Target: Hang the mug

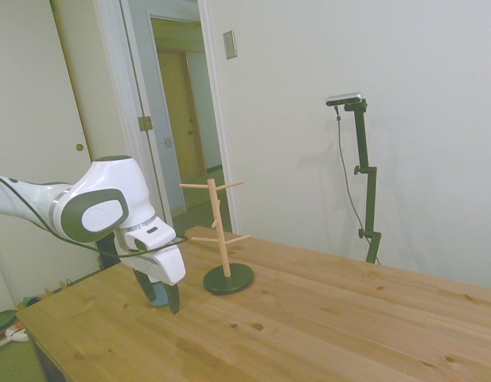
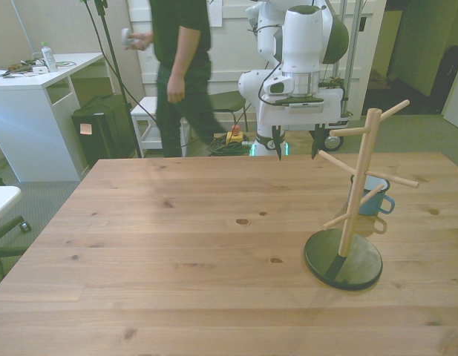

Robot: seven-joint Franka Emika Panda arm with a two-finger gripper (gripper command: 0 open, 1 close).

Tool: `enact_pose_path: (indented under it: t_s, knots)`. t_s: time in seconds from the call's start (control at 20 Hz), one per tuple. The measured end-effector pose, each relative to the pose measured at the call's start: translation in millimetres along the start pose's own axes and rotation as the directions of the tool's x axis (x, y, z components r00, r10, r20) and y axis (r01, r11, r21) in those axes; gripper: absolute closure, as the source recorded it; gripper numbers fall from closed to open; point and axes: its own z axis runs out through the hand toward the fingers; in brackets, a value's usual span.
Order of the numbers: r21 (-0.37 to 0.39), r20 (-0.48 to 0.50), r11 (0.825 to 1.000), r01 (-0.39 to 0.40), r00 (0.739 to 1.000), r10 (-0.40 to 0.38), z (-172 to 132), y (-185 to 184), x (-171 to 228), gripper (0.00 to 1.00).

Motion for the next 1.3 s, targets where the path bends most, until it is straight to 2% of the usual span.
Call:
enact_pose_path:
  t_s: [0.15, 0.3, 0.5, 0.7, 1.0, 1.3]
  knots:
    - [-0.001, -0.002, 1.0, 0.003, 1.0, -0.003, -0.1, -1.4, -1.4, 0.0]
    - [0.014, -0.03, 0.999, 0.03, 0.999, -0.03, -16.1, -10.9, -14.6, 0.0]
    - [0.017, -0.066, 0.994, 0.112, 0.992, -0.11, -41.4, -36.5, -44.4, 0.0]
    - [-0.018, -0.108, 0.976, 0.216, 0.97, -0.216, -44.4, -74.2, -68.3, 0.0]
    - [-0.082, -0.133, 0.948, 0.307, 0.939, -0.316, -23.3, -135.0, -99.8, 0.0]
    - [-0.109, -0.117, 0.922, 0.372, 0.916, -0.384, 7.3, -171.8, -109.1, 0.0]
